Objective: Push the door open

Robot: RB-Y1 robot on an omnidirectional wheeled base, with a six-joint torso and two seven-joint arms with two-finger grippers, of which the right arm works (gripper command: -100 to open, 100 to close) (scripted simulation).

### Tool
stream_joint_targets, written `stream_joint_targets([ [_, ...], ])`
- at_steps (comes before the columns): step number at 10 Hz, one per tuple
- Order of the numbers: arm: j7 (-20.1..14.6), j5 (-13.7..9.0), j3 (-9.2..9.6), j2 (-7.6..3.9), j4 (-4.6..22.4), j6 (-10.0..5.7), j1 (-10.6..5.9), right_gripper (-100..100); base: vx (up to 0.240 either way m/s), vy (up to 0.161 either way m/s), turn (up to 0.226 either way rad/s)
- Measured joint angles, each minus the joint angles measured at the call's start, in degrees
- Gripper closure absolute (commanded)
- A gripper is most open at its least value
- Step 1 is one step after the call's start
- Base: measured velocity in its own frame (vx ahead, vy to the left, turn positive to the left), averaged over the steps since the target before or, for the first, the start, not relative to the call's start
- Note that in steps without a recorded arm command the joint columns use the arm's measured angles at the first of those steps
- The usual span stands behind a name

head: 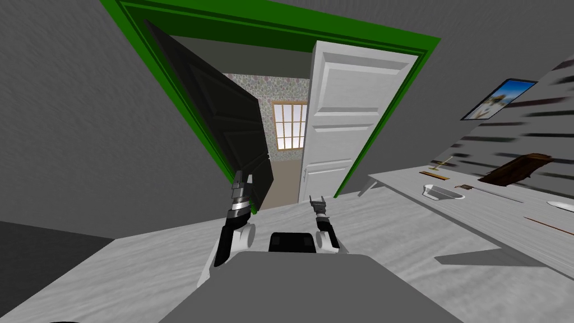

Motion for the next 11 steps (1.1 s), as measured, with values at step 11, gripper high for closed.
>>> stream_joint_targets([
  [11, -1.5, 0.1, 1.41, -0.22, 0.2, 0.32, 0.07, -100, 0.033, -0.014, 0.018],
])
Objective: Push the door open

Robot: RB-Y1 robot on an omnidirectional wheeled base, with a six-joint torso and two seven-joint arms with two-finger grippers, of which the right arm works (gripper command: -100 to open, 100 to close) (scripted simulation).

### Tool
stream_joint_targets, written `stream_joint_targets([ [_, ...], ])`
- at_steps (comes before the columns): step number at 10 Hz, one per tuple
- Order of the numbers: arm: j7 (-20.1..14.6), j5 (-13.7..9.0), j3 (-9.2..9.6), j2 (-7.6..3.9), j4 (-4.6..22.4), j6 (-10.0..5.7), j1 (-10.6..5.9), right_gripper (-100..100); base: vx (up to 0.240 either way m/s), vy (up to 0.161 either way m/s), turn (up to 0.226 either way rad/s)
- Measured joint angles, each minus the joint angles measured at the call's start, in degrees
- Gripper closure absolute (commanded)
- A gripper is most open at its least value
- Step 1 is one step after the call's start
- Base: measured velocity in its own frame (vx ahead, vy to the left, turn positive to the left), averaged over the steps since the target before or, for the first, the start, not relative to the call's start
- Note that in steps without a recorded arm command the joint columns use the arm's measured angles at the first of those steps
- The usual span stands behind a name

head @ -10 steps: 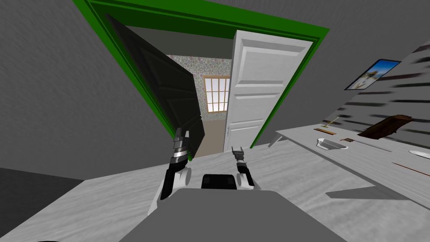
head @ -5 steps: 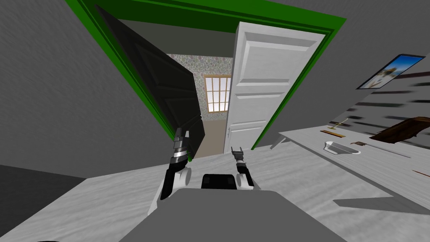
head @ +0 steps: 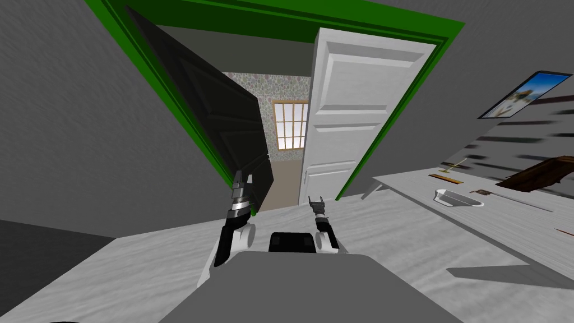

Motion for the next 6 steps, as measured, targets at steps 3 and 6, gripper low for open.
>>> stream_joint_targets([
  [3, 0.0, 0.0, 0.0, 0.0, 0.0, 0.0, 0.0, -100, 0.006, 0.0, 0.041],
  [6, -0.6, 0.1, 0.7, -0.05, 0.2, 0.06, 0.03, -100, 0.085, -0.134, 0.169],
])
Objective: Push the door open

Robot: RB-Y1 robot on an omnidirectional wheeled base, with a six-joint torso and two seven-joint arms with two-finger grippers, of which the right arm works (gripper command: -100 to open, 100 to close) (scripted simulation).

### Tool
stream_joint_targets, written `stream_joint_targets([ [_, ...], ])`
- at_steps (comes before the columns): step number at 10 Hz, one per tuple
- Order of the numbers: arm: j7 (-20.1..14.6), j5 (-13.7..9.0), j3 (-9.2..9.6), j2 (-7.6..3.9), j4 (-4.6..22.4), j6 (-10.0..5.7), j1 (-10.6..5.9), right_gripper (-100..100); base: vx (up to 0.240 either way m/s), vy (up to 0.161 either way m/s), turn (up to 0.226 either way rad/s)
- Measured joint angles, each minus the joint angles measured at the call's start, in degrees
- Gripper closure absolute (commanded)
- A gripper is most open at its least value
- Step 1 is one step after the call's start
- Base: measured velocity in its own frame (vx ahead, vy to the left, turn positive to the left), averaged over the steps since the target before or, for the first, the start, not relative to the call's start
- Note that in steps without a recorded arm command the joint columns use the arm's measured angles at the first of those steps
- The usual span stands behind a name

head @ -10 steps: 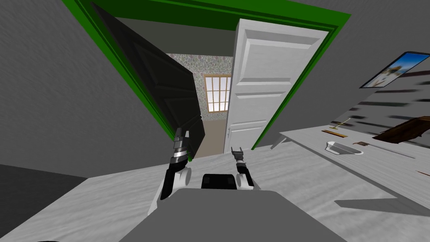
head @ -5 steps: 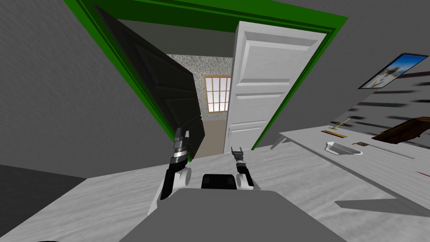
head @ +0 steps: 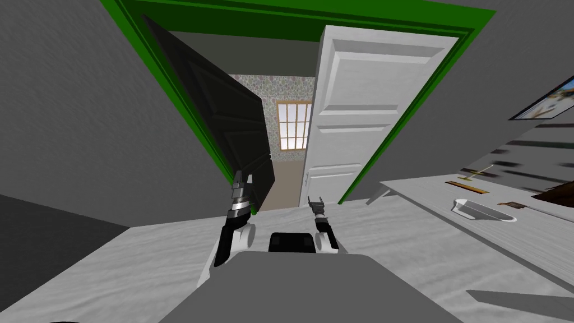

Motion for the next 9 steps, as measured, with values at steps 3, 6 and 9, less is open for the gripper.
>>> stream_joint_targets([
  [3, -2.0, 0.2, 1.99, -0.15, 0.9, 0.09, -0.16, -100, 0.142, -0.201, 0.172],
  [6, -3.7, 0.4, 3.72, -0.07, 1.1, 0.56, -0.1, -100, 0.121, -0.107, 0.083],
  [9, -3.7, 0.2, 3.44, -0.11, 1.4, 0.54, -0.36, -100, 0.181, 0.007, 0.025],
])
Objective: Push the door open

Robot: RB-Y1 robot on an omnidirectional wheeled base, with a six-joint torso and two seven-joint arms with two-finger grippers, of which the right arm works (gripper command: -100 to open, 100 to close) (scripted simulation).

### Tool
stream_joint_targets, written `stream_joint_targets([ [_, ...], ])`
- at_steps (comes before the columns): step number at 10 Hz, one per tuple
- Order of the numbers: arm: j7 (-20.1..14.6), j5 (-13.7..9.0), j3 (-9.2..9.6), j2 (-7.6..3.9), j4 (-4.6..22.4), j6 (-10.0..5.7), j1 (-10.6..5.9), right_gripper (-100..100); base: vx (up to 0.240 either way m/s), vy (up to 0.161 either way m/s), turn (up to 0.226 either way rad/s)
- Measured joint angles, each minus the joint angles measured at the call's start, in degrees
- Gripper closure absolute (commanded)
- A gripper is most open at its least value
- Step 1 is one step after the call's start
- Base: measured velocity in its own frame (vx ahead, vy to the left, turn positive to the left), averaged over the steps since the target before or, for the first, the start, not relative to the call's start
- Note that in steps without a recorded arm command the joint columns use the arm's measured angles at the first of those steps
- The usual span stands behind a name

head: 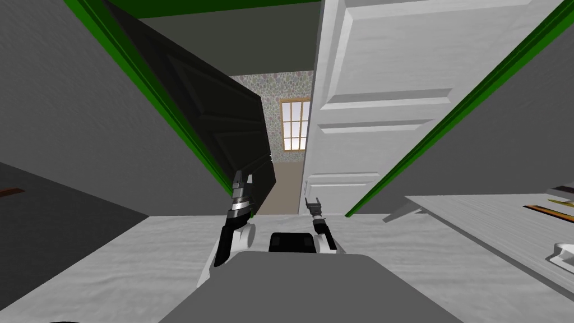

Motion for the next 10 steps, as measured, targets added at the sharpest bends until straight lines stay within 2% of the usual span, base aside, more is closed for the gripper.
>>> stream_joint_targets([
  [6, -0.1, -0.4, -0.74, 0.35, 1.0, -0.1, -0.74, -100, 0.179, 0.002, 0.023],
  [7, -0.1, -0.4, -0.76, 0.36, 1.0, -0.1, -0.78, 100, -0.013, 0.002, -0.005],
  [10, -0.1, -0.5, -0.86, 0.3, 1.0, 0.0, -0.95, 100, -0.014, 0.0, 0.004],
])
